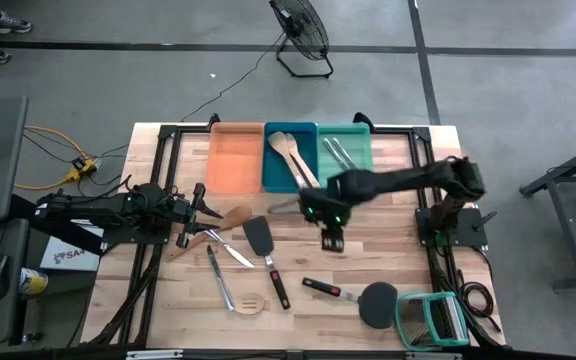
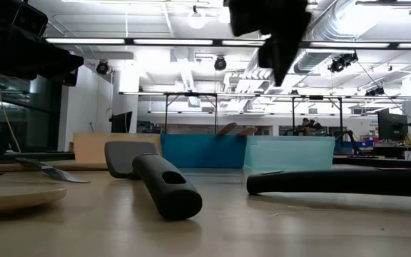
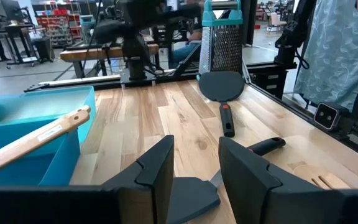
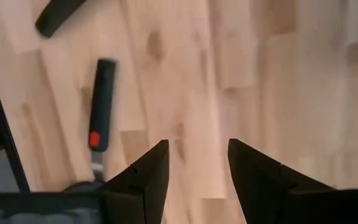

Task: Pick & Place Kitchen Items
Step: Put the black silicone spatula into the orange bin

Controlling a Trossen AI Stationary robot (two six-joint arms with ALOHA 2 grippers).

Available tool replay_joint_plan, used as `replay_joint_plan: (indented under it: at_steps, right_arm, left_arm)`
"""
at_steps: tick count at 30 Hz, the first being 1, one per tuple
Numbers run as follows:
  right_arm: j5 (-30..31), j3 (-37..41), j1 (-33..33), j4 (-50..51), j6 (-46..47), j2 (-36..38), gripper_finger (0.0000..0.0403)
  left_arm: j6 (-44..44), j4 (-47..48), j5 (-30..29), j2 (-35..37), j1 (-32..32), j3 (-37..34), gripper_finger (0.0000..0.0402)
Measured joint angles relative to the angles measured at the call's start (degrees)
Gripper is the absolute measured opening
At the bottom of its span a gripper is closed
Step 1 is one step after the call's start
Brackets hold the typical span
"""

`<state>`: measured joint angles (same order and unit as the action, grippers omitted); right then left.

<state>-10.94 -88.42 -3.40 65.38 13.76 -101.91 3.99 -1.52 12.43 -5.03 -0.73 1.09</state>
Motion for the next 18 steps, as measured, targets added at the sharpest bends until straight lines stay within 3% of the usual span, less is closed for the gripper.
replay_joint_plan:
  at_steps: [12, 18]
  right_arm:
    - [0.7, 18.2, -12.1, -12.3, 11.1, 8.8, 0.0155]
    - [-4.7, 23.1, -15.7, -16.1, 16.4, 9.0, 0.0155]
  left_arm:
    - [0.0, 0.0, 0.0, 0.0, 0.0, 0.0, 0.0125]
    - [0.0, 0.0, 0.0, 0.0, 0.0, 0.0, 0.0125]
